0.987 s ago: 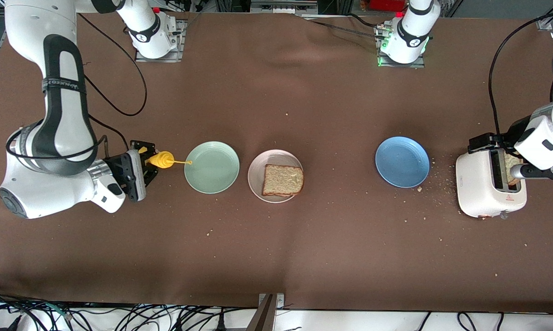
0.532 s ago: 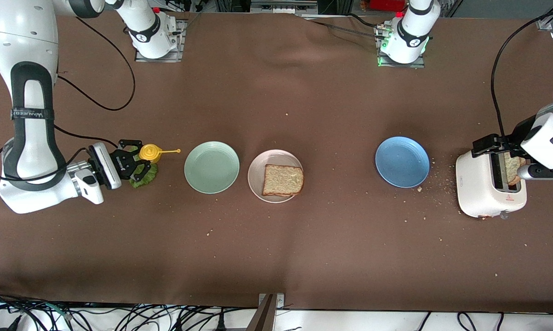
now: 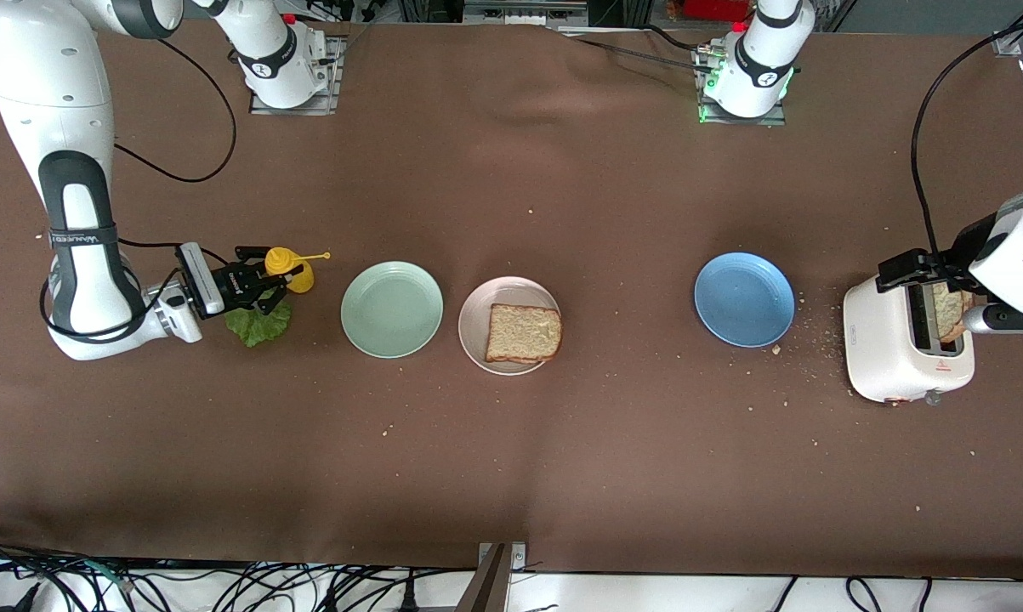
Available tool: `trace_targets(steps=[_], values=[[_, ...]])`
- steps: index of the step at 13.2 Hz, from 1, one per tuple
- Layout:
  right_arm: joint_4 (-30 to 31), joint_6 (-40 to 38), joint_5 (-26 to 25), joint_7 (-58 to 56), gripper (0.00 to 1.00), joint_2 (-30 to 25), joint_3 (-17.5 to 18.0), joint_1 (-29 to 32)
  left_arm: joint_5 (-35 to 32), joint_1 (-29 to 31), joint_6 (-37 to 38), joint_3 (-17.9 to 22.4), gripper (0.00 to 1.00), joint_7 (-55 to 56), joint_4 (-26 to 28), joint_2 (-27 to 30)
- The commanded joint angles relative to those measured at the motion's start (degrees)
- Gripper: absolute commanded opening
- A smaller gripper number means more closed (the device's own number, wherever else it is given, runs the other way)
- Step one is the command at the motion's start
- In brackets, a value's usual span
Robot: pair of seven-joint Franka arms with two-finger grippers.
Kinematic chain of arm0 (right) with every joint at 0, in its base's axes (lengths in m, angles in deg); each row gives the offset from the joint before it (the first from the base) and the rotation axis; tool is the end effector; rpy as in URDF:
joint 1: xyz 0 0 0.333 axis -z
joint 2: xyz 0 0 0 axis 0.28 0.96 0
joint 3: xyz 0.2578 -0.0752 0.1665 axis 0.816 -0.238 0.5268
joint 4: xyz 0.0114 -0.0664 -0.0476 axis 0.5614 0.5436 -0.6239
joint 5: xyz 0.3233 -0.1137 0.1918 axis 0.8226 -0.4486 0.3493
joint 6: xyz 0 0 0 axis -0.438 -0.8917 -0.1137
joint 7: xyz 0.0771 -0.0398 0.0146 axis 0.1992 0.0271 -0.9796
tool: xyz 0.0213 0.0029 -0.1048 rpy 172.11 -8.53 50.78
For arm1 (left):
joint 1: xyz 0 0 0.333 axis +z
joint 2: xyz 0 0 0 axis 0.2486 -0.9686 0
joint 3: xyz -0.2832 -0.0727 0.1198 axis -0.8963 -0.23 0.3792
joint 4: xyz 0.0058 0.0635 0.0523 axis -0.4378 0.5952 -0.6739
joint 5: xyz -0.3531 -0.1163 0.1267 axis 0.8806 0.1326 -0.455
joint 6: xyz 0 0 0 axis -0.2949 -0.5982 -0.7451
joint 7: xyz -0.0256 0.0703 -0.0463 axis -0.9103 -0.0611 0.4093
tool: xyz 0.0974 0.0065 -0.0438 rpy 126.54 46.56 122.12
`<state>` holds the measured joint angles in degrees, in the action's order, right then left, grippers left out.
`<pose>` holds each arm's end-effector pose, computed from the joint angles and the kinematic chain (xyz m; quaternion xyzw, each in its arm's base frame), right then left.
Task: Make sandwich in beige plate with both arms
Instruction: 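Lower the mustard bottle beside the lettuce and release it with the right gripper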
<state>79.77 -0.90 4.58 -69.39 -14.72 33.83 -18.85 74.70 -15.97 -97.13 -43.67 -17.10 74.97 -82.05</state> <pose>0.5843 -0.0005 0.1671 -0.4459 -0.6927 -0.2535 0.5070 0.6282 0.0113 0.5444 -0.9991 -0.0162 0.0387 0.0004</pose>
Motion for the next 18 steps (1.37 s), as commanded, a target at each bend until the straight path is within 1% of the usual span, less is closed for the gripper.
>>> trace_targets(steps=[1,2,4,5,6,7,8,9,10,12,13,14,16,17,18], values=[[0.7,0.9,3.5,-5.5,0.00,1.8,0.8,0.8,-1.8,0.1,0.5,-0.6,1.00,-0.9,-0.1,1.1],[0.7,0.6,5.5,-6.8,0.00,2.9,0.8,0.7,-1.7,0.0,0.5,-0.7,1.00,-0.7,-0.1,1.1],[0.8,0.5,7.2,-7.3,0.00,4.1,1.0,0.6,-2.0,0.1,0.5,-0.6,1.00,-0.7,-0.2,1.2],[0.5,0.4,7.3,-6.5,0.10,4.0,1.0,0.7,-2.3,0.0,0.5,-0.7,1.00,-0.7,-0.2,1.2],[0.3,-0.2,7.3,-5.7,0.53,3.8,0.9,0.7,-2.5,-0.1,0.6,-0.7,1.00,-0.7,-0.3,1.2],[0.2,-0.4,7.3,-4.6,0.63,3.7,0.9,0.8,-2.4,0.0,0.6,-0.4,1.00,-0.7,-0.5,1.3],[0.0,-0.6,7.3,-3.8,0.67,3.6,0.8,0.7,-2.3,-0.2,0.6,-0.3,1.00,-0.8,-0.5,1.3],[-0.2,-0.7,7.0,-2.8,0.68,3.3,0.7,0.7,-2.3,-0.4,0.4,-0.3,1.00,-0.7,-0.5,1.2],[-0.5,-0.7,6.3,-0.8,0.71,2.6,0.0,0.7,-2.0,-0.4,0.4,-0.3,1.00,-0.1,-0.5,1.2],[-1.2,-2.6,4.5,3.1,0.72,2.0,-2.9,0.5,-1.6,-0.3,0.3,-0.2,1.00,-0.8,-0.5,1.2],[-2.1,-2.7,2.5,5.5,0.72,2.0,-4.3,0.4,-1.6,-0.4,0.3,-0.3,1.00,-0.7,-0.5,1.3],[-3.3,-2.7,0.8,9.2,0.72,1.7,-5.9,0.3,-1.6,-0.3,0.4,-0.4,1.00,-0.7,-0.5,1.3],[-3.5,-2.9,-0.4,19.1,0.72,0.6,-8.8,0.1,-1.6,0.2,0.7,-0.3,1.00,-0.8,-0.6,1.4],[-3.6,-2.0,-1.9,23.1,0.72,0.1,-10.7,-1.3,-1.6,0.2,0.7,-0.3,1.00,-0.8,-0.5,1.8],[-3.6,-0.3,-3.2,27.5,0.72,-0.8,-13.3,-3.2,-1.6,0.2,0.7,-0.2,1.00,-0.8,-0.5,2.0]])
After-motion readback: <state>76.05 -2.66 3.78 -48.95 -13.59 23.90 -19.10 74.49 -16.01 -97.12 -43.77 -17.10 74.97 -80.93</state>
